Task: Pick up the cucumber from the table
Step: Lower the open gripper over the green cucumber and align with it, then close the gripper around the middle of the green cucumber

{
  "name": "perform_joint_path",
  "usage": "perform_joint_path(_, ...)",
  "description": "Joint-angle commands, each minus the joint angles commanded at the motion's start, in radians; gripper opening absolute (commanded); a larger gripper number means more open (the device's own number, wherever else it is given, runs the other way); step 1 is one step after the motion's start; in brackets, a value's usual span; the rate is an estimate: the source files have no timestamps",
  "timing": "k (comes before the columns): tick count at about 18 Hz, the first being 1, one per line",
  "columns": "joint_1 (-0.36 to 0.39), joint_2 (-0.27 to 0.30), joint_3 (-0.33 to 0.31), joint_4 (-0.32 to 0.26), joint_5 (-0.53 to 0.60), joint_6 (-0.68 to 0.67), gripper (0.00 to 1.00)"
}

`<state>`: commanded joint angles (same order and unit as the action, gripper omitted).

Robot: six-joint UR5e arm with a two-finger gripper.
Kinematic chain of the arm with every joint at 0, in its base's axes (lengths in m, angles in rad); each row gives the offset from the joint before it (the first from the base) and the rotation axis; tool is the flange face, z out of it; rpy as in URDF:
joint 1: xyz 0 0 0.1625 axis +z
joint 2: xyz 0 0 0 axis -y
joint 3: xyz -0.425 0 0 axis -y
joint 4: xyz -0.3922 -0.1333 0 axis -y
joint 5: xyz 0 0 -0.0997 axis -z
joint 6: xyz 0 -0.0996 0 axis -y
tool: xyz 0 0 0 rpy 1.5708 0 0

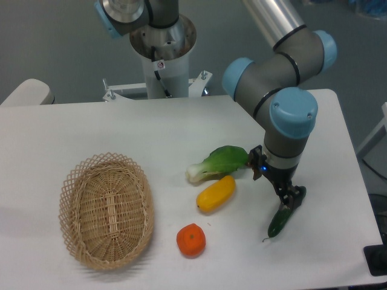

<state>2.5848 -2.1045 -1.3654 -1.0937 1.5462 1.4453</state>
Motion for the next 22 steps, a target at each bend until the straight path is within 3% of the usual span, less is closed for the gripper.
perform_joint_path(5, 0.000, -0.069, 0.052, 0.008, 0.005, -0.074, 1.00)
perform_joint_path(7, 0.000, -0.097, 0.058, 0.052, 0.008, -0.078, 1.00)
perform_joint_path(12, 0.005, -0.132, 0.052, 0.084, 0.014, -0.080, 1.00)
perform_joint_path(18, 0.015, -0.143, 0.031, 0.084, 0.149, -0.140, 1.00)
perform_joint_path(22, 0.017, -0.164, 0.022, 0.130, 0.149, -0.157, 1.00)
